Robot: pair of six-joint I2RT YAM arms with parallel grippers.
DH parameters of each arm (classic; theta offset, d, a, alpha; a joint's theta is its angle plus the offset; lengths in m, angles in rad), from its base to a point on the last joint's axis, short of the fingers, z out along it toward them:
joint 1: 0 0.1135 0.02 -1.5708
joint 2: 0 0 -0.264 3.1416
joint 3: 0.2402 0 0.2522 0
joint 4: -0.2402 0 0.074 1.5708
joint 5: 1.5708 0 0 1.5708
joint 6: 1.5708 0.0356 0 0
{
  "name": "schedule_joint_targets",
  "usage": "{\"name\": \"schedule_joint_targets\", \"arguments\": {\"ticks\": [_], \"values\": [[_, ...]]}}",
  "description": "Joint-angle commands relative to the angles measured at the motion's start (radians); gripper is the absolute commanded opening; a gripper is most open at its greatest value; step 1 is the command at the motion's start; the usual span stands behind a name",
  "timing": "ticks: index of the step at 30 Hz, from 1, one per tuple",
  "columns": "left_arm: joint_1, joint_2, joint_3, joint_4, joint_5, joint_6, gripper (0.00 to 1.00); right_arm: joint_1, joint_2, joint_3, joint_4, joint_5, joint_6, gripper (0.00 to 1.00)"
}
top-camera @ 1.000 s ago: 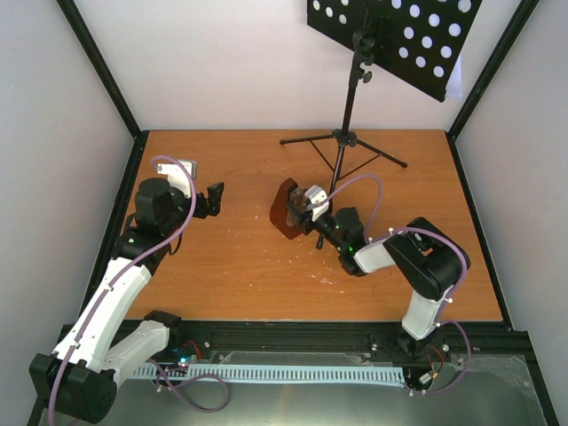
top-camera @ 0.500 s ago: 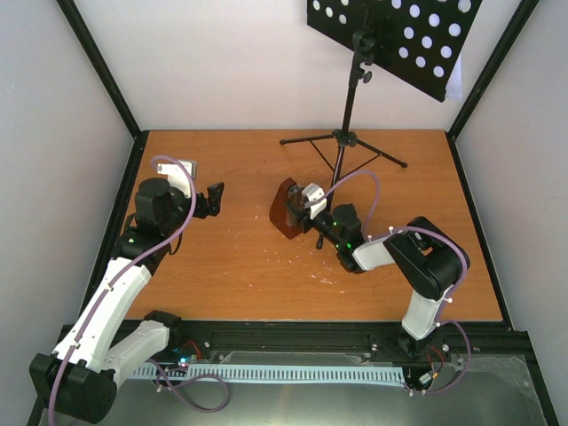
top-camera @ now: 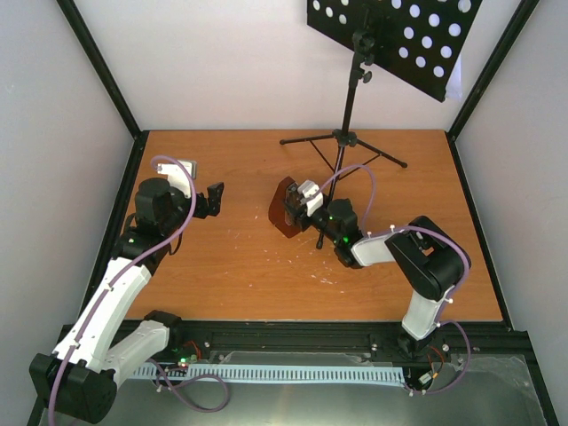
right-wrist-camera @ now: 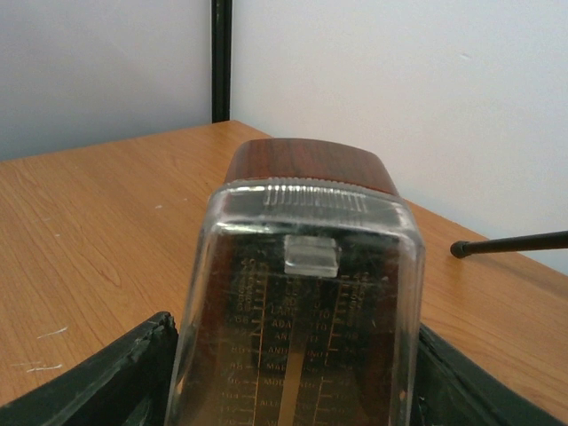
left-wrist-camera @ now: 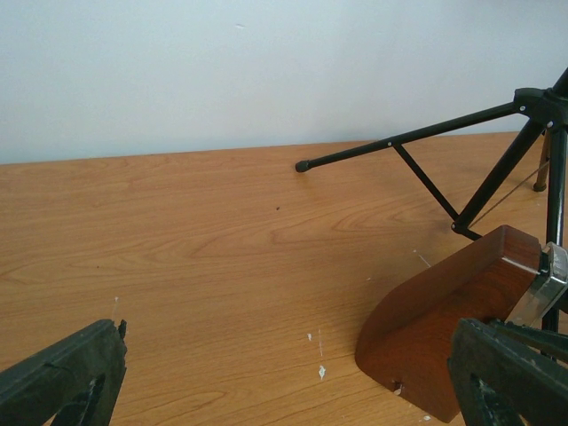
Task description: Pack up the instrument practice props
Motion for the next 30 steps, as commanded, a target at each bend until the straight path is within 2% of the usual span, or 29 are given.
{"name": "schedule_joint_targets", "arguments": {"ticks": [1,6,16,23,30], "values": [[0.004,-0.003,0.005,-0.012,-0.004,0.024,0.99,-0.009,0.001,0.027,-0.139,-0.008,-0.018,0.65],[0.004,-0.006,0.005,-0.012,-0.003,0.025,0.99,-0.011,0.001,0.038,-0.154,-0.023,-0.009,0.67],[0.004,-0.011,0.005,-0.013,0.001,0.024,0.99,-0.016,-0.016,0.063,-0.185,-0.031,-0.027,0.89],[0.004,-0.016,0.003,-0.013,0.000,0.025,0.99,-0.018,-0.061,0.028,-0.157,-0.005,-0.034,1.00],[0.003,-0.018,0.004,-0.013,-0.004,0.026,0.99,-0.019,-0.165,-0.057,-0.130,0.007,-0.041,1.00]]}}
